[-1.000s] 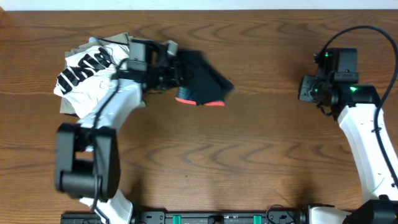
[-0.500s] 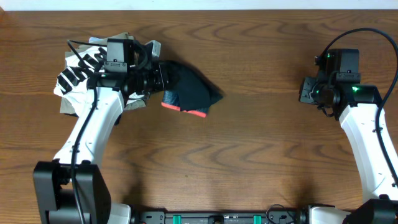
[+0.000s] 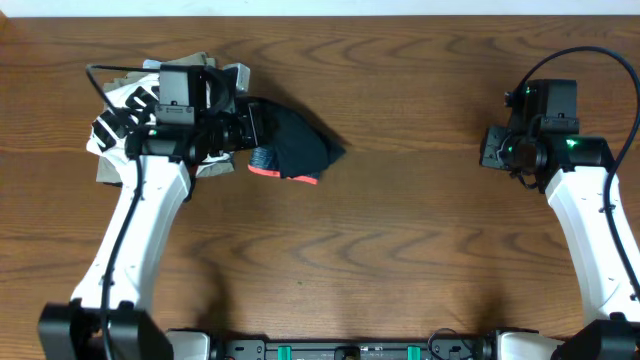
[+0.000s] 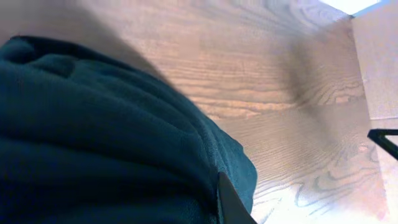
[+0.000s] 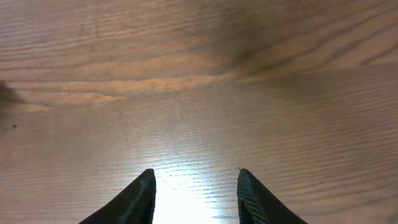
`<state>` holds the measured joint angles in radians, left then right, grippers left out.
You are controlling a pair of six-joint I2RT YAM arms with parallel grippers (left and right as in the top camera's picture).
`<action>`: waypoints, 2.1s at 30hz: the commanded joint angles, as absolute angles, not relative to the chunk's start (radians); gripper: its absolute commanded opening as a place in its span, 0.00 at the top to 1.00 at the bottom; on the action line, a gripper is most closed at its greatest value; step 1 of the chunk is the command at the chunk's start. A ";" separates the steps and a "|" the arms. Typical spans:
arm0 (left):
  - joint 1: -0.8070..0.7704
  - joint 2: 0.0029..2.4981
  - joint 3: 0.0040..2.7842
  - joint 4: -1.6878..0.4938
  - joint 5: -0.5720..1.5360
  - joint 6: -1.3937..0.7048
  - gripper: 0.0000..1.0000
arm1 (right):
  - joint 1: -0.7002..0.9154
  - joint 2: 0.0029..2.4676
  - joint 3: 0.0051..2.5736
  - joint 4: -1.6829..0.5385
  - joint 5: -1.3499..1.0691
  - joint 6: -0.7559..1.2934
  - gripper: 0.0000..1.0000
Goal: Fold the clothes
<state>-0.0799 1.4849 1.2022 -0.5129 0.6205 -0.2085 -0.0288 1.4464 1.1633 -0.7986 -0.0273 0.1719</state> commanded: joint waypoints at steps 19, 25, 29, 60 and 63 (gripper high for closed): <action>0.340 1.201 1.253 -0.635 0.398 -0.252 0.94 | -0.031 1.442 1.169 -0.810 -0.034 0.179 0.59; 0.495 1.200 1.295 -0.729 0.330 -0.268 0.94 | -0.031 1.442 1.169 -0.810 -0.034 0.179 0.59; 0.590 1.201 1.354 -0.744 0.320 -0.267 0.94 | -0.031 1.442 1.169 -0.812 -0.034 0.179 0.59; 0.721 1.845 2.267 -1.280 0.035 -0.118 0.94 | -0.031 1.455 1.169 -0.827 -0.034 0.179 0.59; 0.699 1.879 2.268 -1.283 0.004 -0.073 0.94 | -0.031 1.455 1.169 -0.828 -0.034 0.179 0.59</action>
